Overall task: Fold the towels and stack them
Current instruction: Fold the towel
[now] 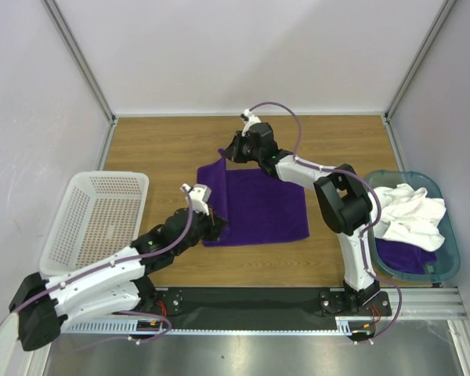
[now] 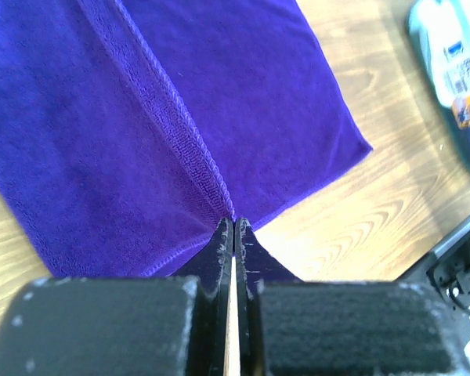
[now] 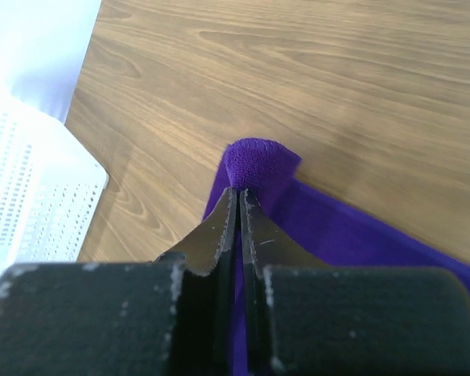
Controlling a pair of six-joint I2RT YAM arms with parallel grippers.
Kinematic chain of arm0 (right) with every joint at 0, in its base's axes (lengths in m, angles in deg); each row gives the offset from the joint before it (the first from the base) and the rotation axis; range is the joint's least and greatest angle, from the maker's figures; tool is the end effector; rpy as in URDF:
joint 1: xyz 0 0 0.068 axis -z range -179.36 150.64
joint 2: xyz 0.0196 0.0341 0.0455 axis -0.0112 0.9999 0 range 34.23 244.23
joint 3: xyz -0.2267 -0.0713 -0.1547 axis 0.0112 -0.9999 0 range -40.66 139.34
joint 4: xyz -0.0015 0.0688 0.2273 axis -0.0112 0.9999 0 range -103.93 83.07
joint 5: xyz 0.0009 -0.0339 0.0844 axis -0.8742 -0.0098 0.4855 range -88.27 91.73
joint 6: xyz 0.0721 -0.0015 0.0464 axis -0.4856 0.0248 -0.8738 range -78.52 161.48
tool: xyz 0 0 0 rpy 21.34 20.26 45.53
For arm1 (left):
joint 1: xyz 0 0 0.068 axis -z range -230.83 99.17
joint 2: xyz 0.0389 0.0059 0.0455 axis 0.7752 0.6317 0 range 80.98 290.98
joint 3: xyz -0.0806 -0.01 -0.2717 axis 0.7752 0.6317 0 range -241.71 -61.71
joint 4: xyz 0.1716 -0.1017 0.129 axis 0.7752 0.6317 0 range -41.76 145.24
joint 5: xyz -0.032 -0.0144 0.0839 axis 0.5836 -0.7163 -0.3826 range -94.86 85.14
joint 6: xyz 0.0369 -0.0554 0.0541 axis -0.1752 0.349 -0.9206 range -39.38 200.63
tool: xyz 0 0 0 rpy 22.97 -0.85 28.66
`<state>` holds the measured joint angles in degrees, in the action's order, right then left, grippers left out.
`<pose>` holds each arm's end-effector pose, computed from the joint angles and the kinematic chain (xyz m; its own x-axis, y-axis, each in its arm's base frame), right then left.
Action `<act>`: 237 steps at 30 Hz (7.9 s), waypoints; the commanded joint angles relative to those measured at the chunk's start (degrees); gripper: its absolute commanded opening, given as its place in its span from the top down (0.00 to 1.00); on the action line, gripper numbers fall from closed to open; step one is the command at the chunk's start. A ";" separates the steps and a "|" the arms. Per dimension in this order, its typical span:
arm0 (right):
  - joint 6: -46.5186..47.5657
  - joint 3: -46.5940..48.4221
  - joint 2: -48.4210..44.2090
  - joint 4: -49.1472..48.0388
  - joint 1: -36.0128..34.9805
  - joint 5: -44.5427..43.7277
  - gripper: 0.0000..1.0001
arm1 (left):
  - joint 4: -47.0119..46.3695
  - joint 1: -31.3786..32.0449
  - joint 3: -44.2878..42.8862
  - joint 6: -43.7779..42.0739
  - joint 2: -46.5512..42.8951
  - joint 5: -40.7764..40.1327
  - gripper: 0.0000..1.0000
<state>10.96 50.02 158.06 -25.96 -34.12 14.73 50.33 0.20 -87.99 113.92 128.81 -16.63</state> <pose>0.4235 0.3146 0.2191 -0.6248 0.1687 -0.7624 -0.4767 0.6909 0.5435 0.1359 -0.1434 0.2332 -0.5641 -0.1572 -0.8106 0.3993 0.8073 -0.4345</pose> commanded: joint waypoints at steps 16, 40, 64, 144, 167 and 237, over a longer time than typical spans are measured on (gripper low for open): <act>6.00 -15.52 -14.93 -2.74 8.83 -3.32 1.00 | -13.69 8.03 -10.80 -3.85 16.41 1.22 1.00; 7.85 -24.93 -22.32 -0.27 14.19 -6.49 1.00 | -14.57 13.05 -20.03 -6.76 25.99 4.56 1.00; 10.22 -29.15 -21.53 -0.62 20.08 -3.76 1.00 | -15.53 15.24 -28.82 -8.34 39.53 10.62 1.00; 14.00 -28.80 -19.50 4.82 25.45 -5.43 0.57 | -9.82 15.33 -44.82 -10.71 61.06 18.27 0.93; 13.12 -25.28 -15.46 9.04 25.45 -7.54 0.66 | -9.47 15.24 -45.52 -10.89 62.12 18.98 0.95; -16.85 -69.05 -61.25 22.05 18.24 -10.53 0.45 | -8.15 14.63 -49.65 -7.63 66.42 21.09 0.96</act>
<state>-3.82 -17.54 97.99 -5.24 -15.09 5.13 43.18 14.89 -135.23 105.64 196.55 3.44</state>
